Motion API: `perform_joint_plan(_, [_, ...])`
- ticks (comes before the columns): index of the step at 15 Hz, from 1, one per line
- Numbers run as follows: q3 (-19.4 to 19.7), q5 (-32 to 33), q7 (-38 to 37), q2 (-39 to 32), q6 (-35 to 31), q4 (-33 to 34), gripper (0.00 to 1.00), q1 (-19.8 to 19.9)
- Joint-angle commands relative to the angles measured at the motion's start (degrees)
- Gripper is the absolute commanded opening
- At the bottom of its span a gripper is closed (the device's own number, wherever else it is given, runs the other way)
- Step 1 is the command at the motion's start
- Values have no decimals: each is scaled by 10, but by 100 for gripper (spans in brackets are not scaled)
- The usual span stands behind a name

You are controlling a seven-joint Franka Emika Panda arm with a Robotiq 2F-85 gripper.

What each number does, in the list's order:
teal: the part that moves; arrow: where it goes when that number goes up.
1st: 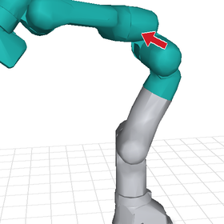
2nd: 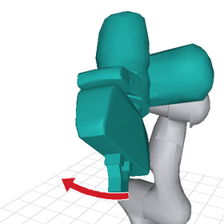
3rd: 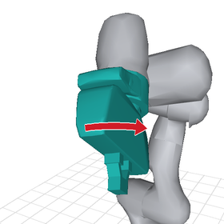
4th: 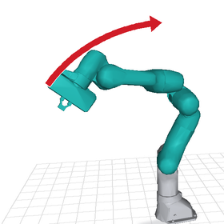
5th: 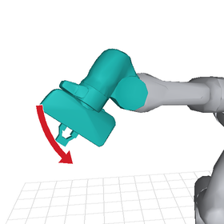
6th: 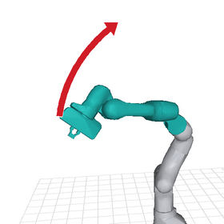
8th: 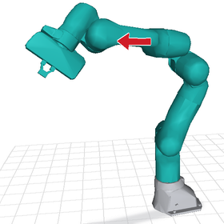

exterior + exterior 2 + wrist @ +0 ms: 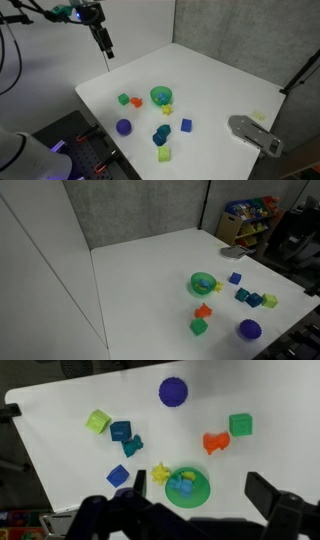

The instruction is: Put the orange toy in the green bowl.

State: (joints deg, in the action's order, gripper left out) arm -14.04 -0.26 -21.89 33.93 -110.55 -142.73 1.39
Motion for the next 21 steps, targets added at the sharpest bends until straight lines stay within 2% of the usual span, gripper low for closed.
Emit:
perform_joint_plan(1, [21,-30,-5,-81,20,71,100,-14])
perform_joint_plan(5, [31,-62,-2,-159,-2,108,100,-24])
perform_joint_plan(14, [49,-115,12,-339,-164,135,100,-50])
perform_joint_plan(17, [59,-146,29,-401,-200,157,100,-54])
perform_joint_plan(21, [71,-136,36,-474,-225,179,100,-56])
